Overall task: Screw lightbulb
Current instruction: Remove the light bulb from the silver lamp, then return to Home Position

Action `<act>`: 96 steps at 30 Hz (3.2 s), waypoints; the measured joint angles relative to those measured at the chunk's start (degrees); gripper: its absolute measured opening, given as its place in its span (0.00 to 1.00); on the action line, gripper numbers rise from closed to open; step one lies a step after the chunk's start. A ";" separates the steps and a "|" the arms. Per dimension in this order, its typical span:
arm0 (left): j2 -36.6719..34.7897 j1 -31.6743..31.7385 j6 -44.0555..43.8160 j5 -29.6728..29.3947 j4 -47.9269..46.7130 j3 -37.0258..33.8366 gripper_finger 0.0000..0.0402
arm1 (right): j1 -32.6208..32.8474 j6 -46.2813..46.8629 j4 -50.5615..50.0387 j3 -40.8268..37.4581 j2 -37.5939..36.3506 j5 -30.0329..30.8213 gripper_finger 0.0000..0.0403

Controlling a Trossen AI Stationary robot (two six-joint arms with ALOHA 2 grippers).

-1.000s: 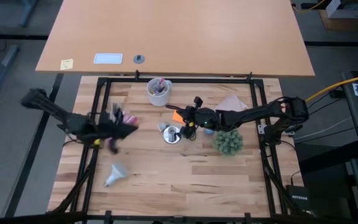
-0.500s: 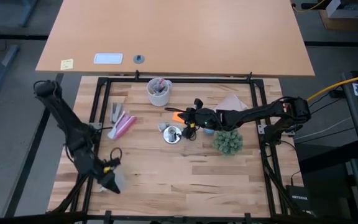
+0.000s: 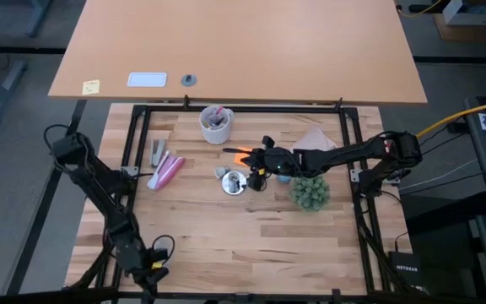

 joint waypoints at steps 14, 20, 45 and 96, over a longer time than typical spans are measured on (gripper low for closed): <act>-3.08 3.80 12.50 -15.51 -22.90 -0.38 0.00 | 0.04 -0.86 0.27 0.00 0.02 -0.36 0.05; -4.91 8.30 18.32 -16.85 -31.96 -0.50 0.00 | 0.04 -0.92 0.42 0.00 0.02 -0.36 0.05; -5.30 35.01 54.35 -28.87 -41.90 -0.63 0.00 | -0.09 -2.45 6.57 0.00 0.04 -0.35 0.05; -72.68 36.86 126.00 -44.90 -35.97 -6.62 0.00 | -0.11 -2.07 -28.51 0.00 -41.67 -0.32 0.05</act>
